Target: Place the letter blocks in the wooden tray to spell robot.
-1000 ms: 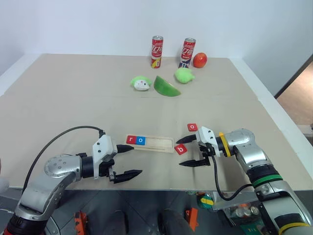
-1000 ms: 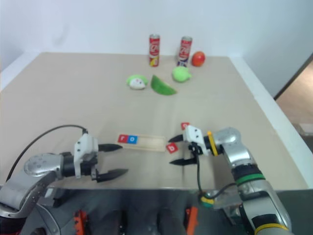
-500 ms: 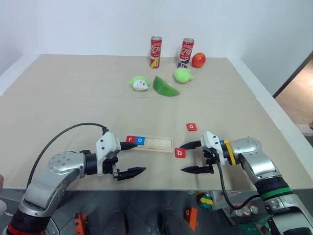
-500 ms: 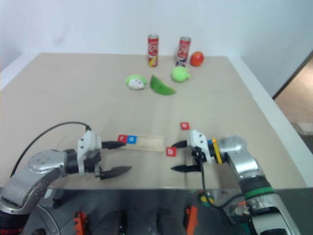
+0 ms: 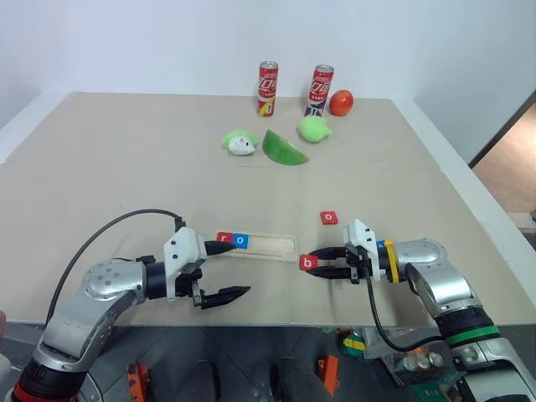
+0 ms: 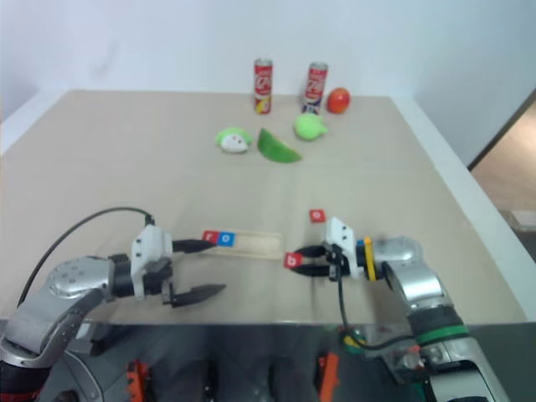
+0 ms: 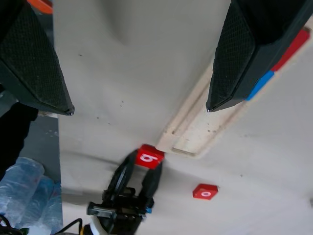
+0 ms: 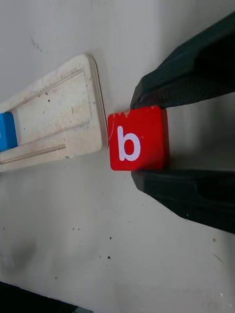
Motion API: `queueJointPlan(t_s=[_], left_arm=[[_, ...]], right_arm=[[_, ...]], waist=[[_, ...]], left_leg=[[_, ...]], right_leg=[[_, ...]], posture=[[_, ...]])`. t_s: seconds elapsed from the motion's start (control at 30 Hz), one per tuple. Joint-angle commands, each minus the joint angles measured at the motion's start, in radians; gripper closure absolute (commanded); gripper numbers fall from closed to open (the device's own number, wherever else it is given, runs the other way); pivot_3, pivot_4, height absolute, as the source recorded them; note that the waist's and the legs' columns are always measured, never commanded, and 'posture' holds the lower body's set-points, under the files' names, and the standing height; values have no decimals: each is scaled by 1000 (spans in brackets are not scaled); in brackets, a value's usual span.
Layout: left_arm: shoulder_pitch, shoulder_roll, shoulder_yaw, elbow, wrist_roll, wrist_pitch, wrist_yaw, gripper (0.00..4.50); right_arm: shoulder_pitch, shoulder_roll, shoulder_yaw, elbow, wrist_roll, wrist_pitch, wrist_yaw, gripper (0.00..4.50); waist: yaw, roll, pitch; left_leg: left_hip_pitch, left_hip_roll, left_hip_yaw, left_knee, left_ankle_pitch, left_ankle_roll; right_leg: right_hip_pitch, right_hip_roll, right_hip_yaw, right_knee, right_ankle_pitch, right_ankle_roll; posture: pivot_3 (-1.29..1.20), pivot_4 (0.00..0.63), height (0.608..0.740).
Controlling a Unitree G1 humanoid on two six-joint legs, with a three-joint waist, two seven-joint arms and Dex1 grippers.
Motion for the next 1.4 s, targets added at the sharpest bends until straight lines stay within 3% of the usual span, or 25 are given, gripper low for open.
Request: queueJointPlan(t_s=[0.03,0.17,0.27,0.47,0.57,0.73,1.4], left_arm=[[29,0,-1,-12,11,-45,4,0],[57,-17,24,-7,26,-87,43,0],[78,-49,60,16,55,-122,120,0],[119,-130,115,22,88,-122,274,0],[141,-144,111,10,89,-120,302,0],[155,-153,97,-11,94,-118,327,0],[196,-146,65,-37,120,-137,332,0]], right_arm=[[28,-21,-5,-47,5,11,12,3313],[1,-54,-27,-72,11,15,21,3313],[-125,-60,-33,-49,27,58,38,3313],[-313,89,44,-41,-18,189,-86,3313],[-322,168,88,-42,-56,222,-159,3313],[-303,212,156,-10,-107,176,-161,3313],[-354,280,172,167,-162,96,-165,3313]], waist=[[-1,0,0],[0,0,0],[-4,3,2],[-13,2,5],[-7,2,5],[2,2,5],[0,2,5]], left_leg=[[0,0,0,0,0,0],[0,0,0,0,0,0],[0,0,1,0,0,0],[1,2,2,0,0,1],[-1,3,-1,-3,0,0],[-13,0,-2,-4,-1,-2],[-10,1,0,0,-1,-1]], right_leg=[[0,0,0,0,0,0],[0,0,0,0,0,-1],[-1,-1,2,0,1,-1],[-2,2,3,0,4,0],[-3,3,0,0,2,1],[-12,1,-1,0,4,-3],[-11,0,-2,-1,5,3]], posture=[[0,150,740],[0,150,740],[0,150,740],[0,150,740],[0,150,740],[0,150,740],[0,150,740]])
